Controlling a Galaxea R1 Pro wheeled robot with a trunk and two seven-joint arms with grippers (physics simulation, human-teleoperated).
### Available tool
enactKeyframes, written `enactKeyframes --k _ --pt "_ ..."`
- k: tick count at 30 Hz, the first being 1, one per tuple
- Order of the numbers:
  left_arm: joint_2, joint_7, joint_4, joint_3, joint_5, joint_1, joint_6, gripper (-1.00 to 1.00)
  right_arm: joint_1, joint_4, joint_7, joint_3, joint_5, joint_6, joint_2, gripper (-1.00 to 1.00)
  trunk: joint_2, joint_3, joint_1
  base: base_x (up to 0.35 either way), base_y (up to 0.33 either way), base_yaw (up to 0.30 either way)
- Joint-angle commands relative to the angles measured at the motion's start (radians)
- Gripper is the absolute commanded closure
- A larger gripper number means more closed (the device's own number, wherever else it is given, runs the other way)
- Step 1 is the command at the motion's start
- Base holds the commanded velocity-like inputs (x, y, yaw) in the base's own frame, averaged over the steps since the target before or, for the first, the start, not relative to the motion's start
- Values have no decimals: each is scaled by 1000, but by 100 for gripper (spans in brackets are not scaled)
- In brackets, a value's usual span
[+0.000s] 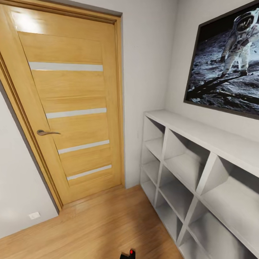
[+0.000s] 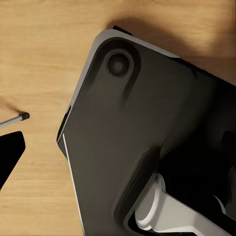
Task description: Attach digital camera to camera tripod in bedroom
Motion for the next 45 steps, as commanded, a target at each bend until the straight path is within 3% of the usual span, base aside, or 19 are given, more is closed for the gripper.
enactKeyframes --k 1,45 --pt "-1 0 -2 4 -1 0 -1 -100 -2 3 5 6 -10 -4 0 -100 -2 -2 1 68 0 -30" --pt "-4 0 -3 4 -1 0 -1 -100 -2 3 5 6 -8 -2 2 -100 -2 -2 1 5 0 -220"
